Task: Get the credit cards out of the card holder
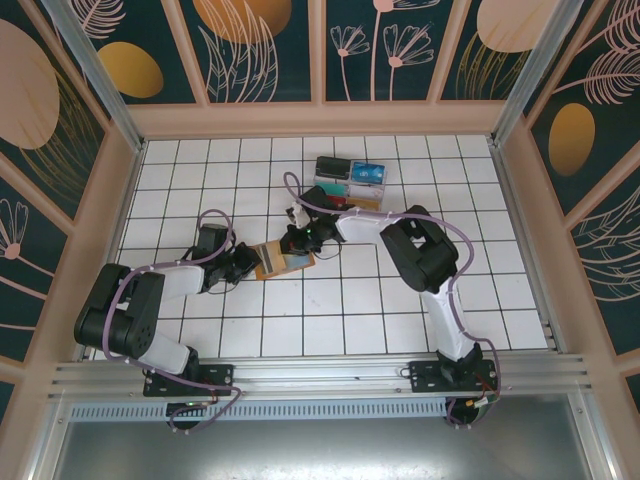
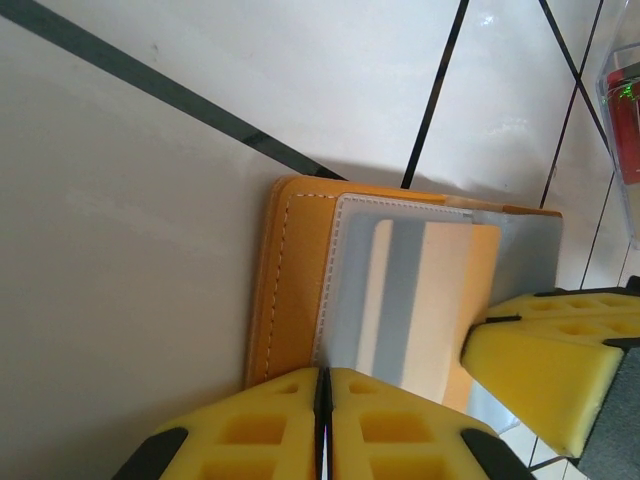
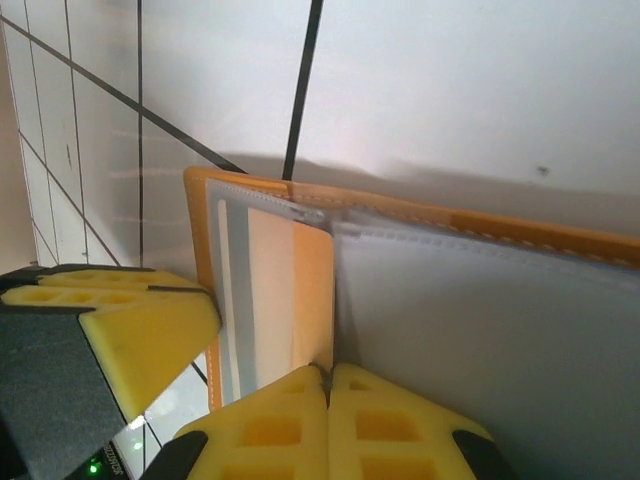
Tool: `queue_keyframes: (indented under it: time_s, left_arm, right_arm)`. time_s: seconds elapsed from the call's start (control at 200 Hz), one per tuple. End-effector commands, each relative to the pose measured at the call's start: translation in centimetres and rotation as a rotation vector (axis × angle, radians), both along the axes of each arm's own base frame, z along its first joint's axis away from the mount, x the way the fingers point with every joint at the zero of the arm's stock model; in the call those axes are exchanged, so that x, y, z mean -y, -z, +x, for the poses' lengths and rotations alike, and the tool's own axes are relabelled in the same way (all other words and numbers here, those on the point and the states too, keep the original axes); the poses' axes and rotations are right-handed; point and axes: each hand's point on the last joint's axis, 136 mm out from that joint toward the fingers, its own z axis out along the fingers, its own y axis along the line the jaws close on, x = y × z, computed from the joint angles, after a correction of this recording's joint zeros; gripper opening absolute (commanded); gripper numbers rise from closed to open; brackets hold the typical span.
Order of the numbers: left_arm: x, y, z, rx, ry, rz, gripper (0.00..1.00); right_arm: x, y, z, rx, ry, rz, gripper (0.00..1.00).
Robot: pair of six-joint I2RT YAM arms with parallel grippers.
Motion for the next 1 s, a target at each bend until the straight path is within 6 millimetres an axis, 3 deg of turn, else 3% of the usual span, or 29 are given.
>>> queue_keyframes:
  time_s: [0.0, 0.16, 0.275, 0.425, 0.556, 0.741, 0.856, 0.996]
  left_arm:
    - [-0.7, 1.1, -1.1, -0.046, 0.004, 0.053, 0.13]
    - [0.0, 0.3, -0.4, -0.008, 0.047, 0.039, 0.15]
    - [0.9, -1.4, 0.6, 0.043, 0.077, 0.003, 0.19]
    - [2.0, -6.1, 2.2, 0.164, 0.109, -0.052, 0.29]
    - [3.1, -11.1, 2.7, 0.284, 0.143, -0.137, 0.46]
    - [5.3, -17.8, 2.0, 0.457, 0.229, -0.347, 0.71]
    - [6.2, -19.8, 1.4, 0.507, 0.278, -0.437, 0.78]
    - [6.6, -21.6, 1.1, 0.551, 0.31, -0.49, 0.75]
  right_arm:
    - [3.3, -1.3, 1.0, 0.05, 0.041, -0.049, 0.0]
    - [4.8, -3.9, 0.9, 0.09, 0.033, 0.02, 0.0]
    - [5.3, -6.4, 1.1, 0.13, 0.038, 0.097, 0.0]
    - [6.0, -9.9, 1.5, 0.167, 0.042, 0.219, 0.0]
    - [6.3, -12.9, 1.6, 0.184, 0.033, 0.332, 0.0]
    - [5.5, -17.4, 0.8, 0.175, -0.012, 0.506, 0.0]
    - [4.9, -19.8, 0.5, 0.158, -0.045, 0.605, 0.0]
    - [4.7, -21.2, 0.0, 0.127, -0.072, 0.664, 0.0]
